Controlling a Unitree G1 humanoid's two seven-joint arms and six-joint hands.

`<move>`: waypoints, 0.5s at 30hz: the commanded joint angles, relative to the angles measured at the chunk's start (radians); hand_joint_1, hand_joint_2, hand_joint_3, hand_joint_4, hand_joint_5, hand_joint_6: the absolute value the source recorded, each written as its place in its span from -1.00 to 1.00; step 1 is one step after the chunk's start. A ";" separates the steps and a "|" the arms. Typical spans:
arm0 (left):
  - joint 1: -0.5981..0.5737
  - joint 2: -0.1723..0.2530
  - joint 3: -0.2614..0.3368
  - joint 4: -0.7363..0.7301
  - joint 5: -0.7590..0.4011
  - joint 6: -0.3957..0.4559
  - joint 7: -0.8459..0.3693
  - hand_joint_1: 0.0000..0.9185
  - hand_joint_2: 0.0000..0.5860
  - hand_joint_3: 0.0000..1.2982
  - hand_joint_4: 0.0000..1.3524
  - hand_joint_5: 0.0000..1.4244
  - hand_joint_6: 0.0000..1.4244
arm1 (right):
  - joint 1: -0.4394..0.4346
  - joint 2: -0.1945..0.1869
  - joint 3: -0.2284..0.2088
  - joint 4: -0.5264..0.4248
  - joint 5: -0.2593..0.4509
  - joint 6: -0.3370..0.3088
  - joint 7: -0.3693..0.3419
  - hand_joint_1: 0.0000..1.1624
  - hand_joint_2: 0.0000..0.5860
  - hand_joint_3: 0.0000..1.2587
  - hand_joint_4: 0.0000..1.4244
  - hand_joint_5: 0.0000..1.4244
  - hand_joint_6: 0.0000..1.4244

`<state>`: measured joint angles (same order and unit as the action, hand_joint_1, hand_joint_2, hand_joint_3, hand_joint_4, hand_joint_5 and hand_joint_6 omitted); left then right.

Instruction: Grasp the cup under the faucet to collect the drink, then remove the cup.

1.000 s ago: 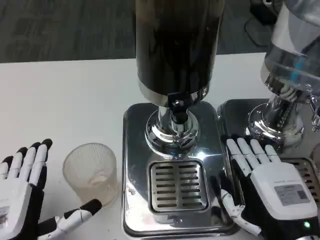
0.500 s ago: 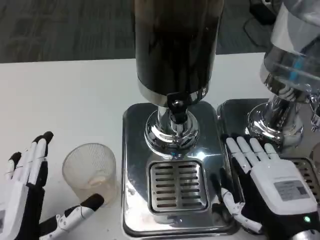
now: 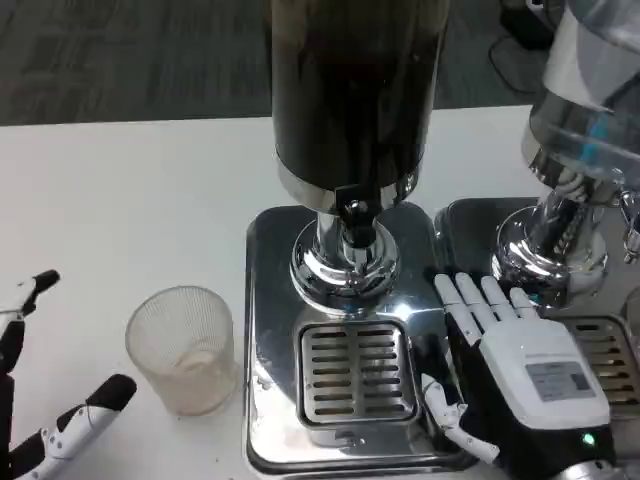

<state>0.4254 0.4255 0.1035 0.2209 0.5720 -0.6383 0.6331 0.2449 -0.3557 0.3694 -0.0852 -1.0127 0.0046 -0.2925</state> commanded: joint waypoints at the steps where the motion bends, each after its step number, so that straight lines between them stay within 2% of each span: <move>1: -0.028 0.013 0.002 0.074 -0.020 -0.057 -0.010 -1.00 -0.88 -0.63 -0.82 -0.69 -0.96 | 0.001 0.006 0.006 -0.010 -0.019 0.021 -0.010 -0.58 0.84 -0.97 -1.00 -1.00 -1.00; 3: -0.049 0.039 -0.022 0.101 -0.019 -0.045 -0.075 -1.00 -0.91 -0.80 -0.97 -0.83 -1.00 | -0.001 0.010 0.011 -0.003 -0.018 0.025 -0.005 -0.58 0.84 -0.96 -1.00 -1.00 -1.00; 6: -0.072 0.066 -0.047 0.099 0.004 0.000 -0.157 -1.00 -0.93 -0.98 -1.00 -0.95 -1.00 | 0.008 0.020 0.017 -0.008 -0.020 0.037 -0.007 -0.57 0.88 -0.94 -1.00 -1.00 -1.00; 10: -0.096 0.083 -0.064 0.110 -0.016 0.026 -0.237 -1.00 -0.98 -1.00 -1.00 -1.00 -1.00 | 0.007 0.034 0.025 -0.005 -0.029 0.052 -0.013 -0.57 0.89 -0.93 -1.00 -1.00 -1.00; 15: -0.148 0.071 -0.077 0.200 -0.076 -0.019 -0.279 -0.96 -0.96 -1.00 -1.00 -1.00 -1.00 | 0.009 0.037 0.030 -0.010 -0.033 0.061 -0.012 -0.56 0.89 -0.93 -1.00 -1.00 -1.00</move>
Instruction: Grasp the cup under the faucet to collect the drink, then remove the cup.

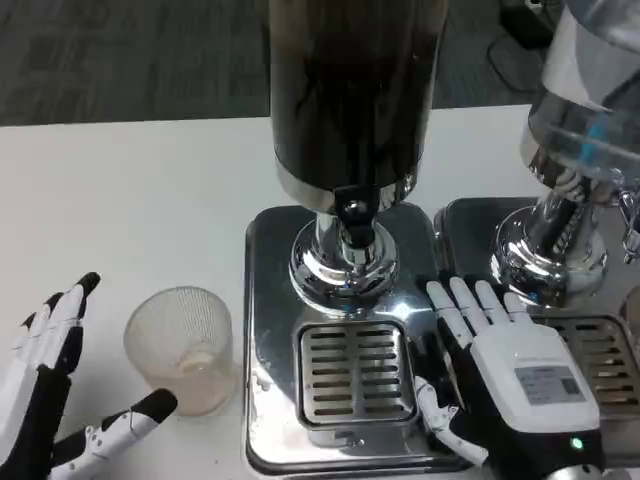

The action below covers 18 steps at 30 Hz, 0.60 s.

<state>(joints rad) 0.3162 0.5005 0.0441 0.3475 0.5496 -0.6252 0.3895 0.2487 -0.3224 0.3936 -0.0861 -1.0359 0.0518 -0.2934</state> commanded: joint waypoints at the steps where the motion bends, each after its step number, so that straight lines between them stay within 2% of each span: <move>1: -0.049 -0.007 -0.021 0.096 -0.070 -0.045 -0.041 -0.93 -0.97 -1.00 -1.00 -1.00 -1.00 | 0.005 0.004 0.005 -0.009 -0.007 0.015 -0.011 -0.56 0.89 -0.93 -1.00 -1.00 -1.00; 10: -0.146 -0.008 -0.063 0.287 -0.113 -0.186 -0.054 -0.87 -0.97 -1.00 -1.00 -1.00 -1.00 | 0.006 0.044 0.035 0.019 -0.028 0.055 -0.044 -0.56 0.89 -0.91 -1.00 -1.00 -1.00; 14: -0.198 0.005 -0.082 0.355 -0.096 -0.221 -0.054 -0.77 -0.96 -1.00 -1.00 -1.00 -1.00 | 0.002 0.052 0.040 0.023 -0.033 0.067 -0.054 -0.56 0.86 -0.89 -1.00 -1.00 -1.00; 18: -0.243 0.008 -0.108 0.396 -0.083 -0.227 -0.062 -0.58 -0.90 -1.00 -1.00 -1.00 -1.00 | -0.009 0.051 0.047 0.030 -0.031 0.070 -0.050 -0.56 0.85 -0.88 -1.00 -1.00 -1.00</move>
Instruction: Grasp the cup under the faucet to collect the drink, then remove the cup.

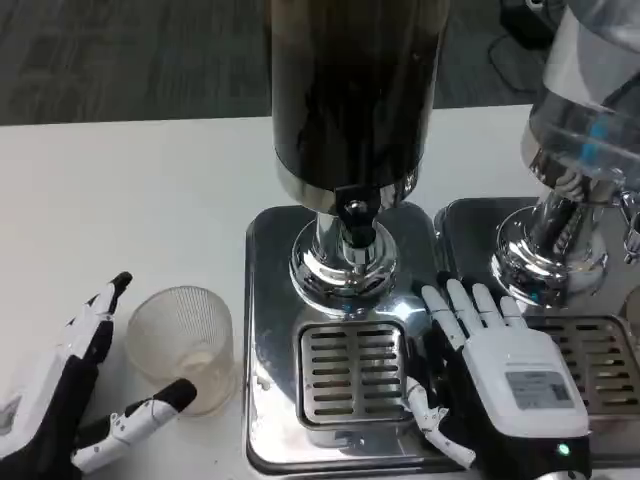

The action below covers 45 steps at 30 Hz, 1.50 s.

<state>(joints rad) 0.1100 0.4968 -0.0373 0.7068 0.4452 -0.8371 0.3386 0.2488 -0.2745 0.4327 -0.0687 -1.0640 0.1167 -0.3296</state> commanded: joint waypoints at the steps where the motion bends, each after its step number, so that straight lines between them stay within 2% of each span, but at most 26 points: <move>1: -0.045 0.012 -0.033 0.045 0.022 -0.013 -0.013 -0.52 -0.87 -1.00 -1.00 -1.00 -1.00 | -0.011 0.003 0.008 0.015 0.001 0.003 -0.012 -0.56 0.85 -0.87 -1.00 -1.00 -1.00; 4: -0.066 0.011 -0.049 0.064 0.023 -0.008 -0.019 -0.41 -0.83 -1.00 -1.00 -1.00 -1.00 | -0.014 0.001 0.007 0.018 0.005 0.003 -0.012 -0.56 0.85 -0.87 -1.00 -1.00 -1.00; 12: -0.089 0.002 -0.074 0.089 0.022 -0.008 -0.011 -0.27 -0.78 -1.00 -1.00 -1.00 -1.00 | -0.022 -0.008 0.010 0.019 0.014 -0.008 0.002 -0.54 0.80 -0.81 -1.00 -1.00 -1.00; 16: -0.092 -0.014 -0.068 0.094 0.022 -0.022 0.019 -0.24 -0.74 -1.00 -1.00 -1.00 -1.00 | -0.019 -0.012 0.008 0.015 0.020 -0.010 0.005 -0.54 0.79 -0.81 -1.00 -1.00 -1.00; 24: -0.094 -0.039 -0.060 0.104 0.042 -0.055 0.104 -0.22 -0.71 -1.00 -1.00 -0.85 -0.96 | -0.014 -0.020 0.004 0.000 0.023 -0.007 0.016 -0.54 0.78 -0.77 -1.00 -1.00 -1.00; 32: -0.122 -0.045 -0.081 0.141 0.065 -0.080 0.130 -0.22 -0.70 -1.00 -1.00 -0.76 -0.88 | -0.012 -0.020 0.000 -0.002 0.022 -0.005 0.014 -0.54 0.78 -0.74 -1.00 -1.00 -1.00; 35: -0.132 -0.043 -0.087 0.151 0.077 -0.086 0.140 -0.15 -0.67 -1.00 -1.00 -0.69 -0.81 | -0.013 -0.017 0.000 0.001 0.023 -0.004 0.014 -0.54 0.78 -0.73 -1.00 -1.00 -1.00; 40: -0.138 -0.037 -0.105 0.155 0.103 -0.088 0.162 0.12 -0.63 -1.00 -1.00 -0.61 -0.73 | -0.016 -0.014 0.006 0.004 0.025 -0.005 0.017 -0.54 0.78 -0.73 -1.00 -1.00 -1.00; 43: -0.136 -0.035 -0.110 0.156 0.107 -0.088 0.178 0.19 -0.61 -1.00 -1.00 -0.55 -0.70 | -0.018 -0.012 0.008 0.005 0.026 -0.004 0.016 -0.54 0.78 -0.72 -1.00 -1.00 -1.00; 45: -0.132 -0.034 -0.108 0.151 0.117 -0.089 0.201 0.20 -0.60 -0.94 -0.93 -0.51 -0.67 | -0.019 -0.011 0.009 0.006 0.025 -0.004 0.015 -0.53 0.78 -0.72 -1.00 -1.00 -1.00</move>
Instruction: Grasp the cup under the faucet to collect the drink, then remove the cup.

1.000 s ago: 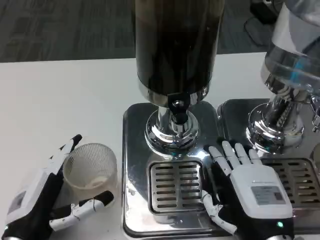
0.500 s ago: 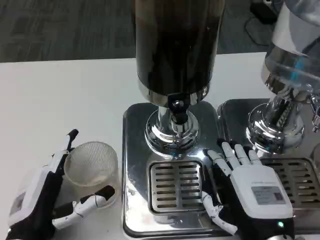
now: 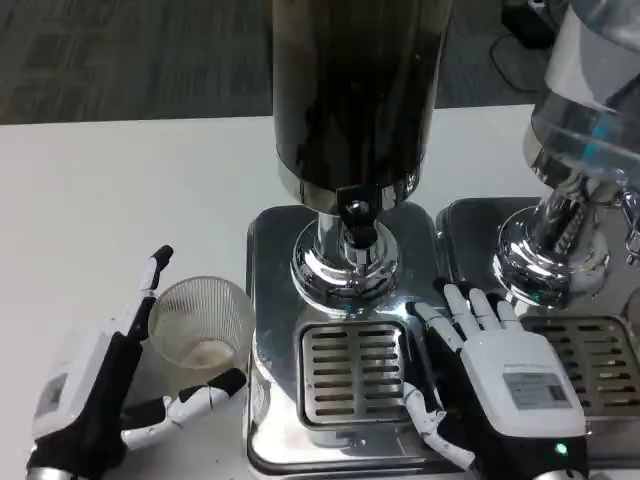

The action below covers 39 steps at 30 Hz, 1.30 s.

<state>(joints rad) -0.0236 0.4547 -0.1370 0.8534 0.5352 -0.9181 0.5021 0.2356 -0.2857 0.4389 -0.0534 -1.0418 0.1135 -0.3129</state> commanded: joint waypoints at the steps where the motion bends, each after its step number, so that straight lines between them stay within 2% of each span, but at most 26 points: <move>1: 0.004 0.009 -0.006 0.000 0.038 -0.008 0.060 0.20 -0.60 -0.91 -0.90 -0.47 -0.64 | -0.007 0.000 0.003 -0.009 0.003 -0.001 -0.001 -0.53 0.78 -0.72 -1.00 -1.00 -1.00; 4: 0.017 0.009 -0.004 -0.015 0.074 -0.005 0.131 0.19 -0.58 -0.82 -0.80 -0.41 -0.59 | -0.006 -0.001 0.002 -0.011 0.002 0.000 -0.001 -0.53 0.78 -0.71 -1.00 -1.00 -1.00; 8: 0.019 0.008 -0.010 -0.012 0.089 -0.006 0.165 0.14 -0.54 -0.77 -0.74 -0.37 -0.57 | 0.001 -0.005 0.003 -0.021 -0.007 -0.003 -0.016 -0.53 0.78 -0.71 -1.00 -1.00 -1.00; 26: 0.017 0.004 -0.023 -0.024 0.127 -0.005 0.236 0.12 -0.52 -0.73 -0.70 -0.32 -0.53 | 0.029 -0.008 -0.025 -0.060 -0.011 0.004 -0.038 -0.53 0.78 -0.83 -1.00 -1.00 -1.00; 39: 0.017 0.002 -0.030 -0.030 0.137 -0.003 0.267 0.14 -0.39 -0.68 -0.65 -0.29 -0.47 | 0.039 -0.008 -0.041 -0.073 -0.008 0.000 -0.027 -0.53 0.78 -0.85 -1.00 -1.00 -1.00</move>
<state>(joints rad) -0.0073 0.4563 -0.1610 0.8314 0.6731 -0.9204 0.7535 0.2643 -0.2873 0.4021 -0.1155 -1.0552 0.1142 -0.3347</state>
